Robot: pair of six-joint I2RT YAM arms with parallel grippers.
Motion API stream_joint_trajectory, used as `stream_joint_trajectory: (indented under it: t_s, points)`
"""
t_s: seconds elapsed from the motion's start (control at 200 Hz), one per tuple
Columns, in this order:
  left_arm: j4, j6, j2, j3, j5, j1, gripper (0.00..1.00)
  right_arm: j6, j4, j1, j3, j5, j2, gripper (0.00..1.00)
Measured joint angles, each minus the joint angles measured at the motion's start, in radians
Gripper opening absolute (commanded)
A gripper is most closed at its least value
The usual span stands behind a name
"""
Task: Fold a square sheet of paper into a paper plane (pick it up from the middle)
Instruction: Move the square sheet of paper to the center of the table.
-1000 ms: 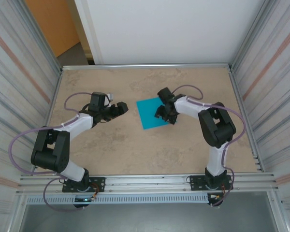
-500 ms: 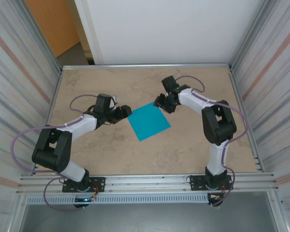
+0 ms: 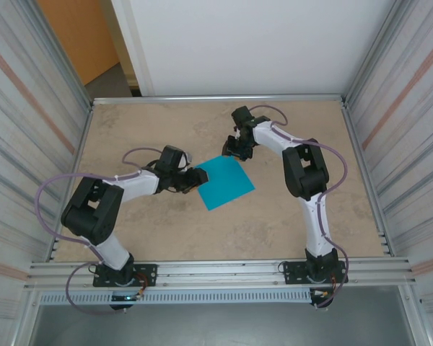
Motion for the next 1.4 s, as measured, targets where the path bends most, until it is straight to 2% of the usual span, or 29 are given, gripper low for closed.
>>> stream_joint_trajectory:
  t_s: [0.326, 0.411, 0.606, 0.712, 0.812, 0.962, 1.183, 1.273, 1.403]
  points:
    - [0.008, -0.013, 0.002, 0.012, 0.003, 0.0, 0.49, 0.035, -0.012, -0.003, -0.008, 0.047, 0.009, 0.45]
    - [0.008, -0.016, 0.002, 0.012, 0.005, 0.0, 0.48, 0.095, 0.023, -0.001, -0.086, 0.077, -0.036, 0.45]
    - [0.008, -0.016, 0.003, 0.016, 0.025, -0.007, 0.47, 0.338, 0.131, 0.01, -0.361, 0.143, -0.209, 0.44]
    - [0.0, -0.016, 0.008, 0.022, 0.03, -0.03, 0.41, 0.448, 0.168, 0.028, -0.474, 0.165, -0.288, 0.43]
    - [-0.012, -0.016, 0.021, 0.035, 0.037, -0.045, 0.37, 0.488, 0.179, 0.046, -0.526, 0.172, -0.329, 0.43]
    - [-0.022, -0.015, 0.046, 0.046, 0.047, -0.046, 0.31, 0.4, 0.208, 0.041, -0.552, 0.152, -0.375, 0.42]
    - [-0.08, 0.007, 0.052, 0.055, 0.033, -0.047, 0.23, 0.229, 0.271, -0.02, -0.651, 0.048, -0.501, 0.35]
    - [-0.097, 0.01, 0.058, 0.059, 0.027, -0.046, 0.18, 0.177, 0.269, -0.01, -0.693, 0.003, -0.519, 0.29]
    - [-0.097, 0.01, 0.091, 0.066, 0.028, -0.047, 0.18, 0.126, 0.248, 0.034, -0.721, -0.028, -0.518, 0.23]
